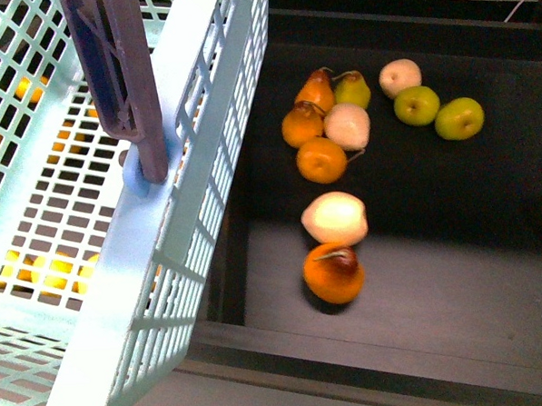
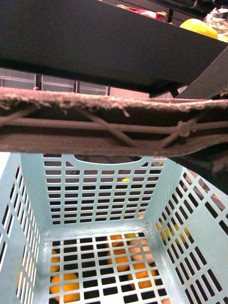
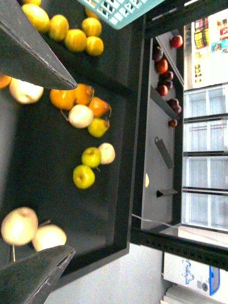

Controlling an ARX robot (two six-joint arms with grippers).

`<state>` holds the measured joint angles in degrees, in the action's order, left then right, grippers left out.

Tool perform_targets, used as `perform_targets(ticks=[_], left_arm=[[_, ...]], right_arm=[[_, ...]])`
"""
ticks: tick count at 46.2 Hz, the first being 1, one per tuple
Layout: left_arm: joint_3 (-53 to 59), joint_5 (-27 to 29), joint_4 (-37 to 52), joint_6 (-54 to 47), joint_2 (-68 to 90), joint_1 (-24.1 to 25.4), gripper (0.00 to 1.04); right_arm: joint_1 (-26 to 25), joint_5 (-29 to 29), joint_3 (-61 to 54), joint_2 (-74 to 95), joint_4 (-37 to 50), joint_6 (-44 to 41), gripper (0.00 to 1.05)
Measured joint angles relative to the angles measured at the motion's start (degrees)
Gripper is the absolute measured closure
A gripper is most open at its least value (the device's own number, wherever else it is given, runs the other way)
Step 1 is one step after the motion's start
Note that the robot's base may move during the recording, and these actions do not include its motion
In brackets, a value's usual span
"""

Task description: Pick lemon and mango into basket

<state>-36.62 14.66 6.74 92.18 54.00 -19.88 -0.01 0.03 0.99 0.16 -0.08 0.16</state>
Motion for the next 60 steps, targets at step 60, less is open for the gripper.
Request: perform_targets(ticks=[60], left_arm=[[0.0,0.0,0.0,-0.1,0.0,0.0,0.98]], right_arm=[[0.0,0.0,0.0,0.0,0.0,0.0,0.09]])
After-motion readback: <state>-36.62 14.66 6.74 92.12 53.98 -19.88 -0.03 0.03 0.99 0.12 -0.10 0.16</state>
